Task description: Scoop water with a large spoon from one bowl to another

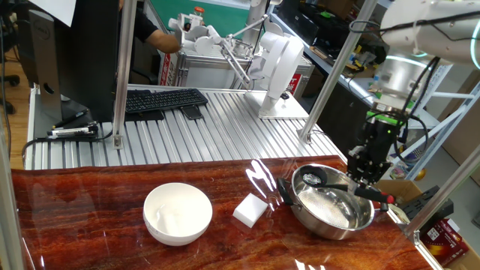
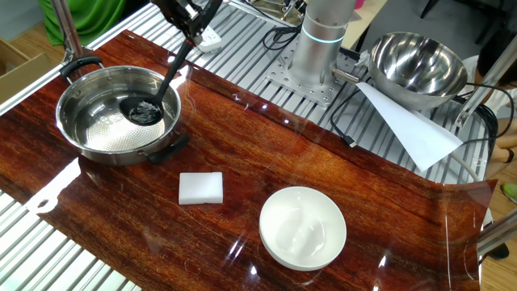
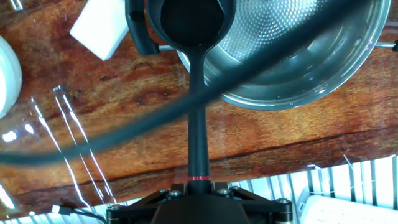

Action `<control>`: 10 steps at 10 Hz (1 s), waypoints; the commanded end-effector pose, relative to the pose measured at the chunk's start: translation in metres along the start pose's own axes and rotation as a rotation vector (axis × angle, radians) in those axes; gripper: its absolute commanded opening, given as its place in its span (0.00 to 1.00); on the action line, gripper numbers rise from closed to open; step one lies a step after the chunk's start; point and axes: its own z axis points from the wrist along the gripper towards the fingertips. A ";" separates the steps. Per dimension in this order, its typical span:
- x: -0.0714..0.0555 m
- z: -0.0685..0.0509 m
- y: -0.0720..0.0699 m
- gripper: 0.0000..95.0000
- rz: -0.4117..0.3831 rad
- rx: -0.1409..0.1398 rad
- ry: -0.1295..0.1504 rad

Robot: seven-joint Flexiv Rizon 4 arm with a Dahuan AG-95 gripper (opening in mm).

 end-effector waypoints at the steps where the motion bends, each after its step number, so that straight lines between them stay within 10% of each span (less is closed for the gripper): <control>1: -0.014 -0.011 0.010 0.00 0.015 0.009 0.012; 10: -0.059 -0.025 0.035 0.00 0.061 0.039 -0.004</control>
